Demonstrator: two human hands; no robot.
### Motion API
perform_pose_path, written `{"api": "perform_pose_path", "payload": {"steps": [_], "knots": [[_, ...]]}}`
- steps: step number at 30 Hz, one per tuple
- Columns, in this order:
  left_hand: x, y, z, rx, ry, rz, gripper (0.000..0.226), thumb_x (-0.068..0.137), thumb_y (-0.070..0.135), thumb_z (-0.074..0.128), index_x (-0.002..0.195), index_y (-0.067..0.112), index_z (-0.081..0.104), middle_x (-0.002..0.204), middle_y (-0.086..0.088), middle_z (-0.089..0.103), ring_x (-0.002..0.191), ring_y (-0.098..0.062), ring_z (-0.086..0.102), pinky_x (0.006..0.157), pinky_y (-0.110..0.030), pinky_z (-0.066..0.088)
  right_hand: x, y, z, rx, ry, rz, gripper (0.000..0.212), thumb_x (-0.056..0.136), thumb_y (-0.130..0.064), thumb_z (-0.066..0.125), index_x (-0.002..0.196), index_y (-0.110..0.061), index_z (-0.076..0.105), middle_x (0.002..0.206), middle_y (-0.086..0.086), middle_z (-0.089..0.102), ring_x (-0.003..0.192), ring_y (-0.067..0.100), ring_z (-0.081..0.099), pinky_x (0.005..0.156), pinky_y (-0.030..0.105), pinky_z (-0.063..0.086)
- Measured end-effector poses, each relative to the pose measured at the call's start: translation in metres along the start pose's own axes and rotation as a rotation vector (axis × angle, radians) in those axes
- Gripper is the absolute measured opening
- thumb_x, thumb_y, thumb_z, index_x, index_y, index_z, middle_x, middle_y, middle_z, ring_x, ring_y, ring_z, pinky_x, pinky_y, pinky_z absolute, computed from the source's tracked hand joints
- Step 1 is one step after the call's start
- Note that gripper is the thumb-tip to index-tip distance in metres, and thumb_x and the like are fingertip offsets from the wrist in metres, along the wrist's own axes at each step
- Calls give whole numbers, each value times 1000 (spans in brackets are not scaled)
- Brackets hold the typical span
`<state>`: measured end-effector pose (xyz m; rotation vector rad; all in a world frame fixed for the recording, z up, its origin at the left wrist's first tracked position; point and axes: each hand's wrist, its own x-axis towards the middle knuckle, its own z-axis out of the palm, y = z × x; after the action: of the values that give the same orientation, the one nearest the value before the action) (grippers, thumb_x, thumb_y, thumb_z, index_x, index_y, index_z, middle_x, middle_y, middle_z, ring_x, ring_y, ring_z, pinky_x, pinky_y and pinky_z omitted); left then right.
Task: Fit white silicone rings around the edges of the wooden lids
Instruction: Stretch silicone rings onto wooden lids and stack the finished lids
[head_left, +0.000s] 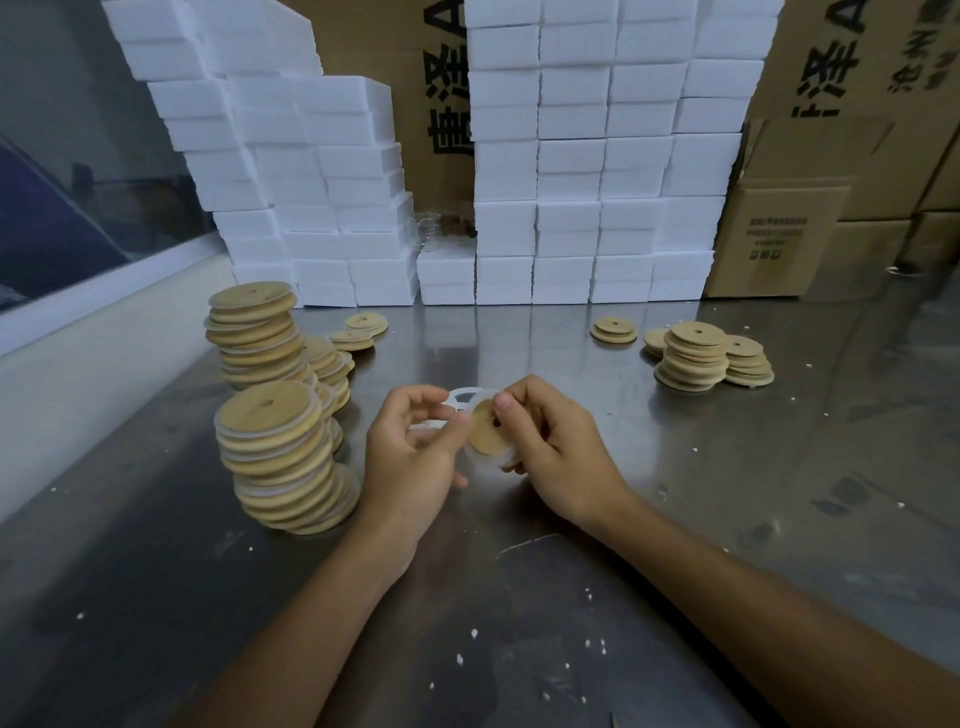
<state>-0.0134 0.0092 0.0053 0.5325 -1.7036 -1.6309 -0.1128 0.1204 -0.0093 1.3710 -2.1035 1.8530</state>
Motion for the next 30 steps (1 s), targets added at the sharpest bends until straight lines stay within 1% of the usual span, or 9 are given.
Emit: {"api": "perform_pose_path", "payload": {"steps": [2,5,8,11,14,16,22,27,30], "knots": [[-1,0,1,-29,-94,-121,17,91,15,67,108,15,63,100,-5,68,74,-14,70,54,-35,58,-1,0,0,-47,-17,-33,22,102,-35,50,88,-20,57,67,-14,59,60,5,56,56,24,48],[0,-1,0,-146,-139,-195,20,93,11,64,112,4,65,100,-15,73,78,-23,73,51,-27,55,-3,-1,0,-119,-66,-63,19,104,-35,46,94,-22,55,69,-13,60,63,7,57,57,19,42],[0,-2,-2,-142,-43,-114,6,87,5,69,93,7,70,93,-14,74,76,-24,73,51,-27,56,-3,-2,0,-155,-47,-77,13,103,-34,48,98,-25,55,71,-14,62,65,7,60,58,15,41],[2,-4,-2,-86,9,14,15,83,1,72,76,14,70,85,-10,74,71,-20,73,52,-26,57,-2,-2,-1,-141,18,-69,8,102,-32,52,102,-26,58,77,-12,67,68,8,62,59,21,48],[2,-6,-1,-14,30,119,20,82,2,73,74,19,70,80,-8,74,65,-18,72,52,-25,57,0,-3,-2,-63,45,-12,9,99,-25,58,100,-18,64,83,-12,68,74,11,66,61,34,57],[3,-7,-1,42,46,169,22,83,3,73,74,23,70,82,-8,74,65,-18,73,52,-25,58,1,-2,-2,-16,55,22,9,97,-21,63,96,-13,68,83,-10,70,76,14,69,62,38,59],[4,-8,-2,79,57,190,19,90,9,67,78,23,71,87,-3,73,72,-12,72,54,-25,58,3,-4,-5,193,72,142,6,92,-12,68,86,-14,68,81,4,73,71,14,72,58,29,59],[5,-10,-2,67,95,165,17,86,5,71,73,16,66,76,1,73,67,-13,72,50,-25,57,3,-5,-4,217,77,176,10,92,-9,67,83,-12,66,79,8,74,71,20,73,59,34,61],[7,-13,-5,111,106,176,19,84,6,73,72,18,65,76,2,74,71,-17,74,56,-34,60,3,-6,-5,226,70,207,10,92,-7,66,83,-9,64,77,9,74,71,19,73,59,32,61]]}}
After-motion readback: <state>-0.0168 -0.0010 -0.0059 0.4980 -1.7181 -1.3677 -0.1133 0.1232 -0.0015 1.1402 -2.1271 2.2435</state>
